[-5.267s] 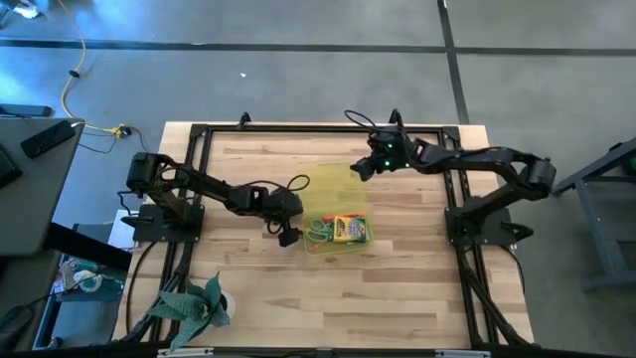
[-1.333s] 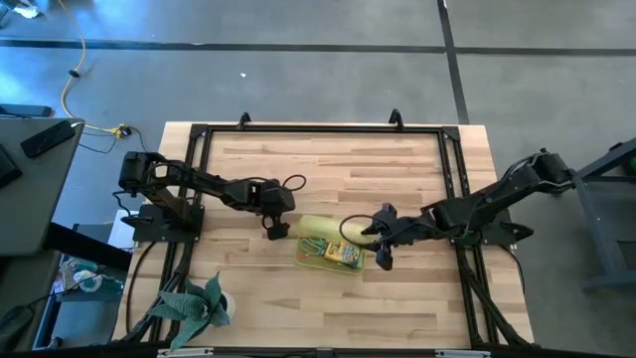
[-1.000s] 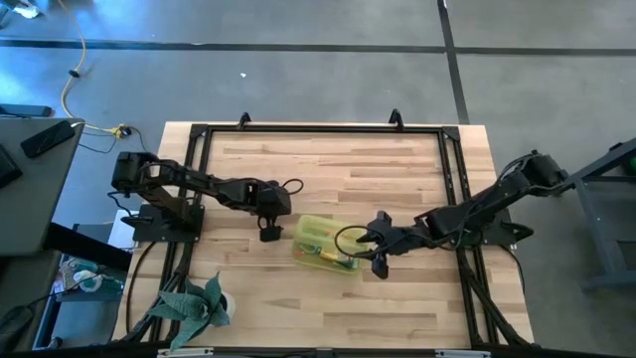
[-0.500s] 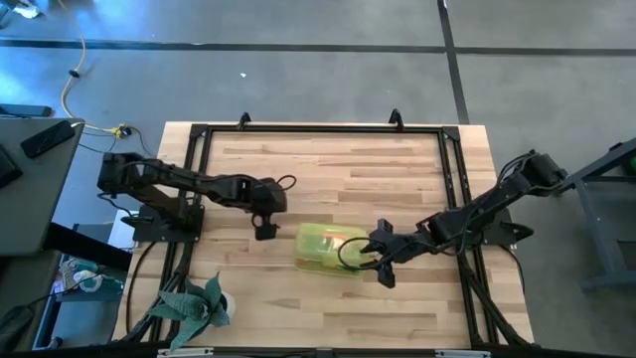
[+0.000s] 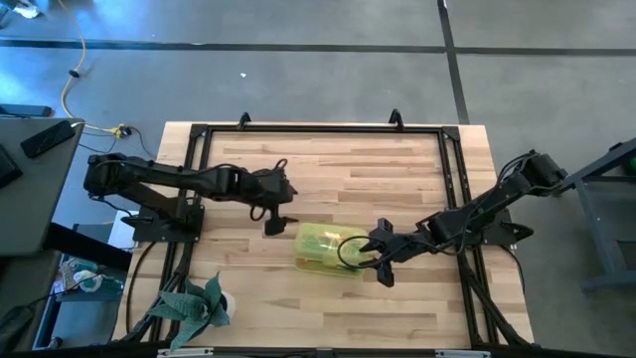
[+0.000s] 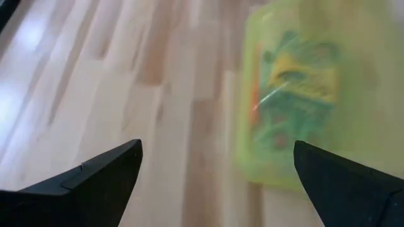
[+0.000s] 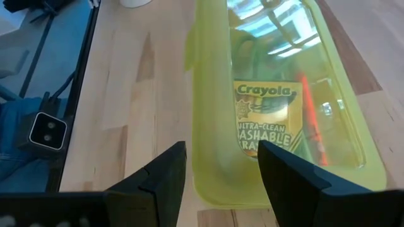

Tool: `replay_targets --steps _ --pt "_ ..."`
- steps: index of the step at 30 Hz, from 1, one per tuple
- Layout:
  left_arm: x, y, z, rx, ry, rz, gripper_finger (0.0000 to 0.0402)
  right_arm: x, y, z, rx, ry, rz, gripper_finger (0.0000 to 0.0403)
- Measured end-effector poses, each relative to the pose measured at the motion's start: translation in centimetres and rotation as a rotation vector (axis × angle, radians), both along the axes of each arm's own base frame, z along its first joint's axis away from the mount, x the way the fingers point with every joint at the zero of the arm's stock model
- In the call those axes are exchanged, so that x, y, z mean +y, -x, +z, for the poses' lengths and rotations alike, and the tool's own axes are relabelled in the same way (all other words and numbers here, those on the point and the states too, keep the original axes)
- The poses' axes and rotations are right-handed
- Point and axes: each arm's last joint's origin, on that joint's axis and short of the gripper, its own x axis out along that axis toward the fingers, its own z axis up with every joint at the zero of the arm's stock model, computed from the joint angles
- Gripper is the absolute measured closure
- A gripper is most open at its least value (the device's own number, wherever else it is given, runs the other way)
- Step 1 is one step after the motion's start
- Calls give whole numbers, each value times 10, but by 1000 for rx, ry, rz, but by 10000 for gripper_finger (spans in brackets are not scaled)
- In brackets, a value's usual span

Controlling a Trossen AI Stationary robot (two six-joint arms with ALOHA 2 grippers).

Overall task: Pack school essentials
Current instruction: Close the yellow storage box

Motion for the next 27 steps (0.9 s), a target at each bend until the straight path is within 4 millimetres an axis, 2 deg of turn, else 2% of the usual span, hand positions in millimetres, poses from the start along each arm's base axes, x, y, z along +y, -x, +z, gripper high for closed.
replay_targets --steps 3,12,21,27 --pt "-9 -8 -2 -33 19 -51 2 0 0 0 -1 1 -1 218" --pt "-39 -31 -28 -16 26 -161 2 -1 0 0 -2 3 -17 218" --pt "-43 -36 -40 19 47 -153 2 -2 -1 1 -24 31 -58 218" --pt "-43 -36 -43 31 66 -134 2 -2 -7 10 -148 28 -135 218"
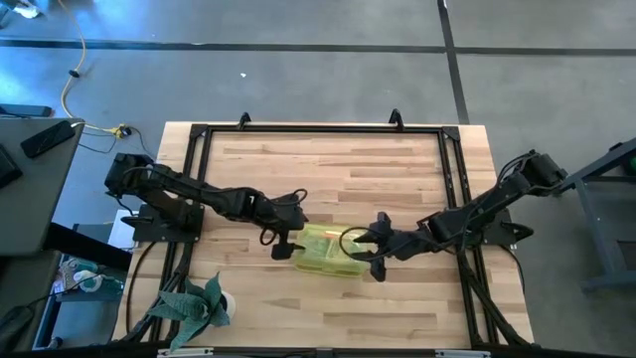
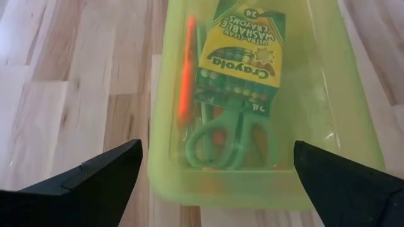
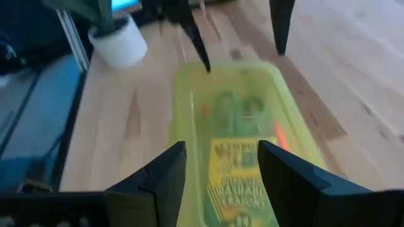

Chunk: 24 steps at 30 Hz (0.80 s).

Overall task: Pack school essentials
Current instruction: Close the yellow storage box

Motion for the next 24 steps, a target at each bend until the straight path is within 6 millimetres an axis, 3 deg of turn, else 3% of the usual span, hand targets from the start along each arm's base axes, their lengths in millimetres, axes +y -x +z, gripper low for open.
replay_targets --steps 3,6,12,20,24 --pt "0 0 0 7 3 3 2 1 -3 -1 -25 -1 -16 218" --pt "-1 1 -1 9 16 13 2 4 -9 -16 24 3 -29 231" --pt "-11 3 -6 59 17 -18 2 6 -23 -44 99 -13 -16 297" --pt "-26 4 -6 61 37 -45 2 0 -28 -49 115 -42 -7 390" --pt "-32 5 -6 62 50 -51 3 -6 -27 -52 155 -62 -48 397"
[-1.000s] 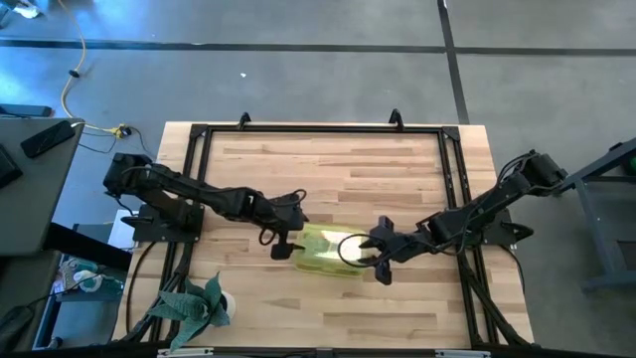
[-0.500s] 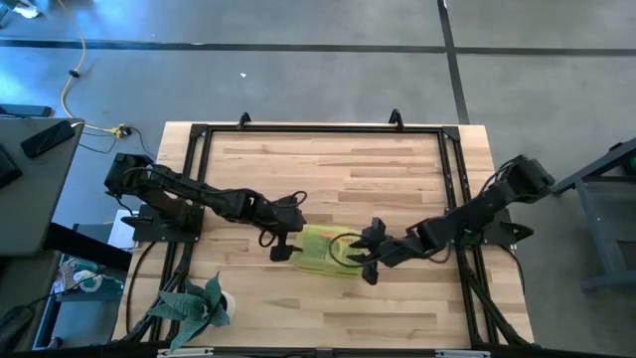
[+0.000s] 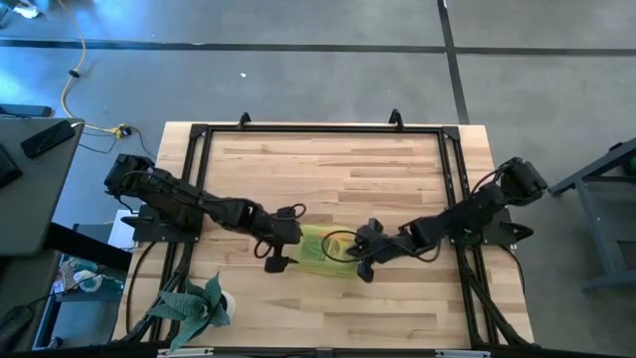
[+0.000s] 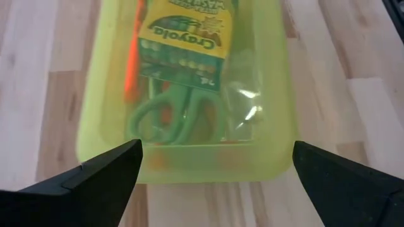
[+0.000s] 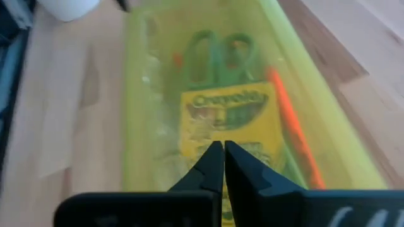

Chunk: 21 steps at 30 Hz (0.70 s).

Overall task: Pack school essentials
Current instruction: Close the yellow storage box

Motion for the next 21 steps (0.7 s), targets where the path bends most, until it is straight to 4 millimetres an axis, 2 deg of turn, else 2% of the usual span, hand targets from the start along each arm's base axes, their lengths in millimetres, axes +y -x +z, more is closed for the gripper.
replay_targets --steps 13,21 --pt "-10 -6 -5 -25 24 -46 3 -12 0 -4 54 -12 -75 402" --pt "-13 -15 -22 -7 56 -66 3 -20 0 -7 90 -8 -111 402"
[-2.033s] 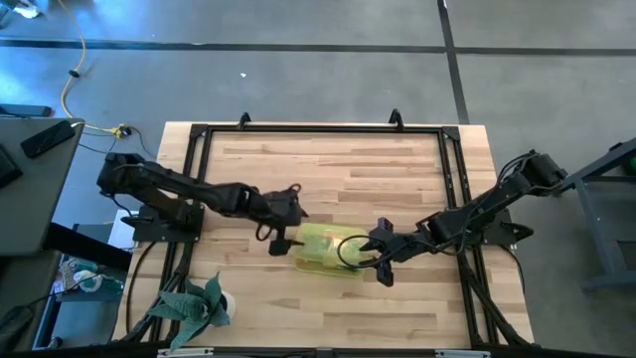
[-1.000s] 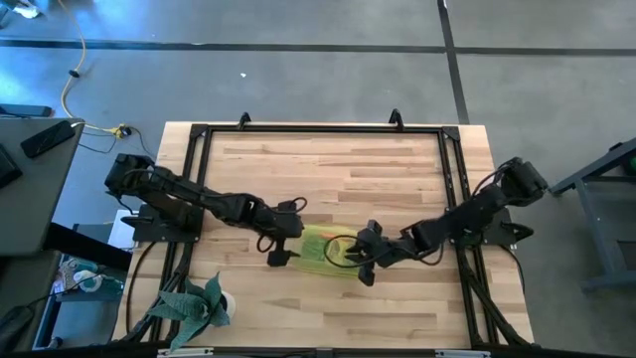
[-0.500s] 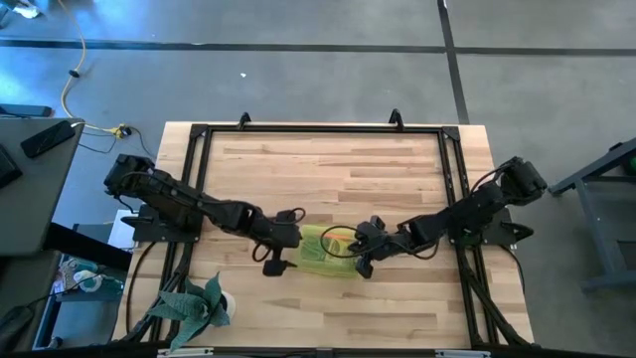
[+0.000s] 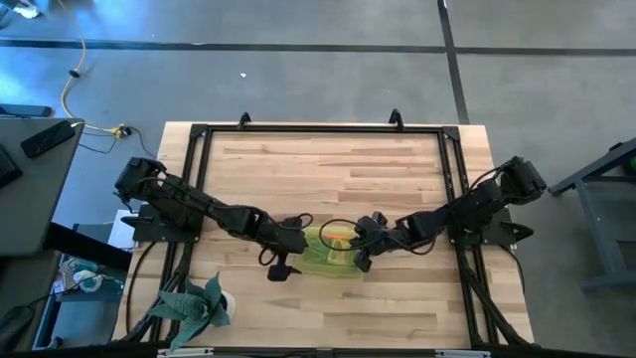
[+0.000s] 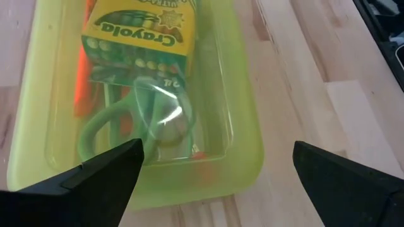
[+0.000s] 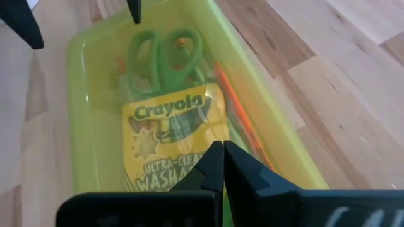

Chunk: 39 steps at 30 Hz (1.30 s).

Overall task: Pack school essentials
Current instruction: Close the yellow storage box

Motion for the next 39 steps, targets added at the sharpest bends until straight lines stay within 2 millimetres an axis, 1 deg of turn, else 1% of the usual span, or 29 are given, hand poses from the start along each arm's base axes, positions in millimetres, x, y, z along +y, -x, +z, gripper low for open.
replay_targets --steps 3,11,14,20,39 --pt "0 -2 -4 7 -3 1 3 -2 0 -1 9 0 -11 402" --pt "0 -3 -5 0 6 14 3 -14 -2 -1 25 -11 -62 403" --pt "1 -3 -5 -1 -17 31 3 -17 -2 -4 43 -23 -88 403" --pt "1 -2 -6 -1 -72 -10 3 -15 -5 -13 60 -20 -112 403" --pt "3 -1 -8 13 -101 -5 3 -13 -4 -10 28 -22 -129 403"
